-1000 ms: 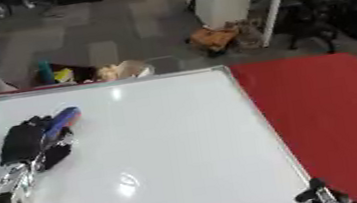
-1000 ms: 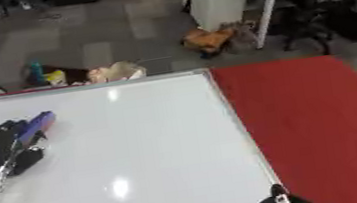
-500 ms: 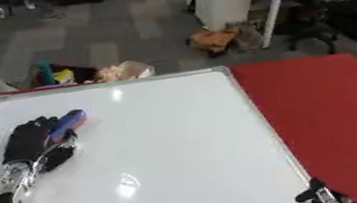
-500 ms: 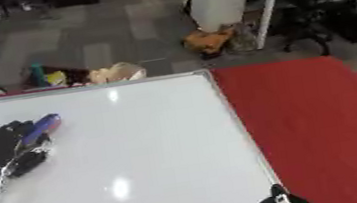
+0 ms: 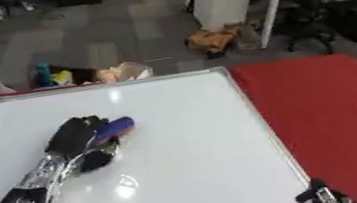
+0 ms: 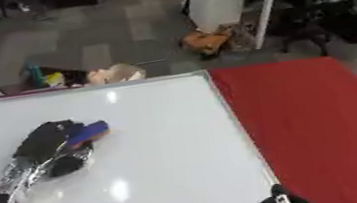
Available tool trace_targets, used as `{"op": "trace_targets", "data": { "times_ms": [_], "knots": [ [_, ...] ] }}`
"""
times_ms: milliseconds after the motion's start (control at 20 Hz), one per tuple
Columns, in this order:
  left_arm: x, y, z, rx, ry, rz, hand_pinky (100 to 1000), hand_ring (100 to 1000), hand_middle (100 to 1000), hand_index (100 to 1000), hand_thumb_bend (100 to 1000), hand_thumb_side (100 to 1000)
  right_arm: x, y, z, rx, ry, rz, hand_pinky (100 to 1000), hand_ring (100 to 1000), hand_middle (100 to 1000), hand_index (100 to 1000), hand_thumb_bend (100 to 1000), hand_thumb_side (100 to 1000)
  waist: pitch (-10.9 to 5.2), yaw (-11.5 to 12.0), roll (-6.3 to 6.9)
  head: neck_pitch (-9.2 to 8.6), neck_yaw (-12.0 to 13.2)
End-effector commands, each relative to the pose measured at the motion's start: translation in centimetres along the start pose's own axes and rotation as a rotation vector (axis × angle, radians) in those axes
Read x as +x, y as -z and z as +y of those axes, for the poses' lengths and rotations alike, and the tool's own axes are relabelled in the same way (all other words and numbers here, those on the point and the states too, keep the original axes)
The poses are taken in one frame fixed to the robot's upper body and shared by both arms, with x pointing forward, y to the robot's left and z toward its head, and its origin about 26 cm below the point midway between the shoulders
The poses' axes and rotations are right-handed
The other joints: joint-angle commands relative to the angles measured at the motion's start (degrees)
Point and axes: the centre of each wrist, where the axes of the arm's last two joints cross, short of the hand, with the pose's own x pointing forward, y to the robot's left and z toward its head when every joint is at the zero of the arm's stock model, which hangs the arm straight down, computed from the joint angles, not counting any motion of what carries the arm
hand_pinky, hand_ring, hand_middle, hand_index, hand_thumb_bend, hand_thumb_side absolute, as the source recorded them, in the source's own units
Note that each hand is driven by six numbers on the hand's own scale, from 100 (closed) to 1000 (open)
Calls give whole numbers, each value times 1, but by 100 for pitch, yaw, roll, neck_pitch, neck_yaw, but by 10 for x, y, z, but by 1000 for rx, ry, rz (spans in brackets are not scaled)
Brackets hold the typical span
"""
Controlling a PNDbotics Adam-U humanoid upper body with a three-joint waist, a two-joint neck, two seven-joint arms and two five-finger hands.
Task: Wipe the whiteboard clean with a brush.
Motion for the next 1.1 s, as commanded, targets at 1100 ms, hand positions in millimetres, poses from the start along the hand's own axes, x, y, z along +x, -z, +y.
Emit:
{"op": "trace_targets", "data": {
  "times_ms": [1100],
  "knots": [
    [21, -84, 72, 106, -259, -233, 808, 857, 765, 936, 100, 1000, 1, 0, -13, -19, -33, -6, 422, 352, 154, 552, 100, 851, -225, 136, 207, 64, -114]
  ]
}}
